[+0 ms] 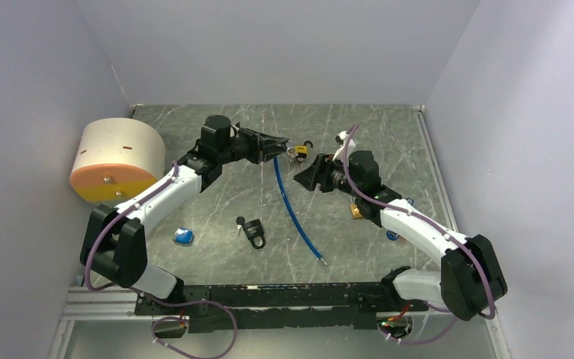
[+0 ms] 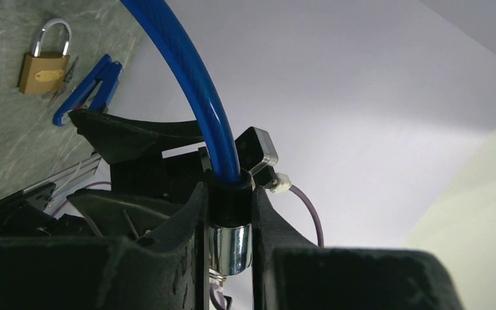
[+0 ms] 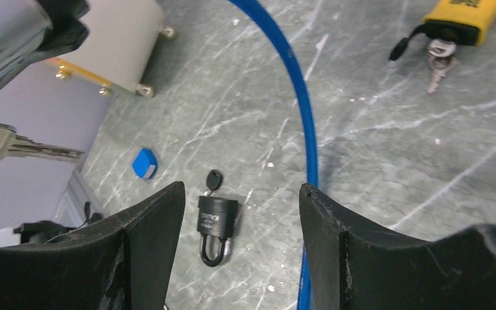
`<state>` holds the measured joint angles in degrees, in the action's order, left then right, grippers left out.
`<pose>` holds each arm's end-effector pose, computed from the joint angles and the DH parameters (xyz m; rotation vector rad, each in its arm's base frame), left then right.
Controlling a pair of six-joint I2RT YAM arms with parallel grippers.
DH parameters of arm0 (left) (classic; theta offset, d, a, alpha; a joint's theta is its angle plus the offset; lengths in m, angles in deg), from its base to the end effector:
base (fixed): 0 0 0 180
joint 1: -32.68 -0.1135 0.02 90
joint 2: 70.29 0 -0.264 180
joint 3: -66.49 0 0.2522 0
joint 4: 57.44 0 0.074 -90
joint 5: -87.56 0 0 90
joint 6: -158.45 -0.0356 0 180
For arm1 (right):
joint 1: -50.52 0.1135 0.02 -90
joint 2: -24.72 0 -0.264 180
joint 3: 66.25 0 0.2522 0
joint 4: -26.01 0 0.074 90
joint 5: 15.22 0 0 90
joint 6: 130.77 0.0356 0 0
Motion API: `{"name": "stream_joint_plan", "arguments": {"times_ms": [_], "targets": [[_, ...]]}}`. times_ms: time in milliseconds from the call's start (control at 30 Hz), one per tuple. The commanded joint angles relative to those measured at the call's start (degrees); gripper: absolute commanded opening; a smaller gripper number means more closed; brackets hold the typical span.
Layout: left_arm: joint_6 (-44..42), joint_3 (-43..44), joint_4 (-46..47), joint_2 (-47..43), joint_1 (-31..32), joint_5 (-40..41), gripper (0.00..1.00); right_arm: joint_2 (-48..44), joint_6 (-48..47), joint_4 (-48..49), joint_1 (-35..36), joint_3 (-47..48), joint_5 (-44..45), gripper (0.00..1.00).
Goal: Unlock with the key
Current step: Unlock the lock, then place the lock at the center of the board.
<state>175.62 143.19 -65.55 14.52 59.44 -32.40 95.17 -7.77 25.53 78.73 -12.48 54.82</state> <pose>0.3014 -0.1719 0.3116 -1.1674 2.1192 -1.8868 0.2374 0.1411 0.2582 -0.1737 1.9843 1.0412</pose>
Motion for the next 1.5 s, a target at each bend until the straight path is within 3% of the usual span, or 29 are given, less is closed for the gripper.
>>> {"name": "stream_joint_plan", "arguments": {"times_ms": [0,233,400,733,1000,1100,1167,1233,1467], "targets": [[-0.54,-0.70,-0.58,-2.95,-0.14,2.55,0.02,-0.85,-1.66,-8.19,0.00,0.69,5.18,0.68],[-0.13,-1.95,-0.06,-2.69,-0.13,2.80,0.03,4.80,-8.56,-33.06,0.01,5.24,0.81,0.67],[-3.62,0.26,-3.63,-2.43,-0.20,3.60,0.03,7.97,-8.98,-44.70,0.76,8.31,-5.86,0.64],[-4.40,-1.40,-3.52,-2.47,-0.14,3.69,0.03,8.14,-9.08,-48.54,5.03,4.09,-4.70,0.63],[-4.50,-2.00,-3.58,-2.88,-0.25,4.14,0.02,11.18,-7.94,-48.64,7.13,2.21,0.46,0.55],[-4.73,-1.72,-3.88,-3.28,-0.24,4.07,0.02,11.94,-7.72,-48.08,7.24,2.18,1.29,0.45],[-5.10,-1.46,-4.27,-3.70,-0.21,4.26,0.03,11.67,-7.37,-47.74,7.24,2.61,2.26,0.19],[-5.88,-1.14,-4.49,-4.27,-0.22,4.66,0.02,9.57,-6.98,-47.78,7.21,3.79,4.52,0.01],[-20.12,3.51,-1.17,-5.58,-0.32,2.65,0.03,4.00,-3.53,-46.80,5.38,12.20,17.17,0.00]]}}
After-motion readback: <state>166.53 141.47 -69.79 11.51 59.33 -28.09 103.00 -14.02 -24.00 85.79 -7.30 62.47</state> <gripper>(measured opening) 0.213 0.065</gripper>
